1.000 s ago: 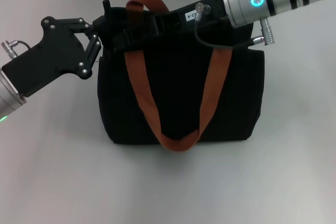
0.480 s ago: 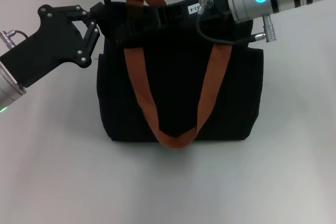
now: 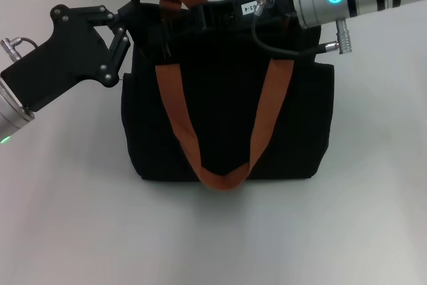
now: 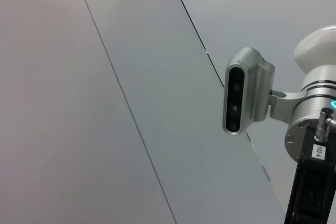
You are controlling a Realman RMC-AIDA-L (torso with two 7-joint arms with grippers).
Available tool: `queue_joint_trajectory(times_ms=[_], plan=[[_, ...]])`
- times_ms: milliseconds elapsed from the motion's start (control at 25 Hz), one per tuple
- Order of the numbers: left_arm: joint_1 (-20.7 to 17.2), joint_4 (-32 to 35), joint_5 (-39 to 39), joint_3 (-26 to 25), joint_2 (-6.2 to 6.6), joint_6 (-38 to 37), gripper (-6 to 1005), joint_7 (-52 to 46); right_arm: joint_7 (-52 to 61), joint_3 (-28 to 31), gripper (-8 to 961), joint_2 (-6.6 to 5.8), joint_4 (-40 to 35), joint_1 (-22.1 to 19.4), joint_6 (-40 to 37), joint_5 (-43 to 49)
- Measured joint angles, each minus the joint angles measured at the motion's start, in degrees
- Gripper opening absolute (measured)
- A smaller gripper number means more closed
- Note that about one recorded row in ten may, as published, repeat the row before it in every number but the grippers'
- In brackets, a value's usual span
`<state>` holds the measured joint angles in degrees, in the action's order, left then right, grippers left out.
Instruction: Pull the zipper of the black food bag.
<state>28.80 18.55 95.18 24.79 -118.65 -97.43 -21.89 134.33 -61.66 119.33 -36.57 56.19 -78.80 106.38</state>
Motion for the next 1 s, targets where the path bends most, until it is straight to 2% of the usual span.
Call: queue_joint_trajectory(times_ms=[320,1000], plan=[[0.04,0.0,0.0,0.01,0.01,-0.1,55,0.0,-0.04,-0.61,376,0.02,-0.08,0.15,0.45,0.23],[-0.13,0.0,0.0,-0.23,0.0,-0.7,61,0.01,-1.42,-2.32,215,0.11,-0.29,-0.12,1.04,0.42]])
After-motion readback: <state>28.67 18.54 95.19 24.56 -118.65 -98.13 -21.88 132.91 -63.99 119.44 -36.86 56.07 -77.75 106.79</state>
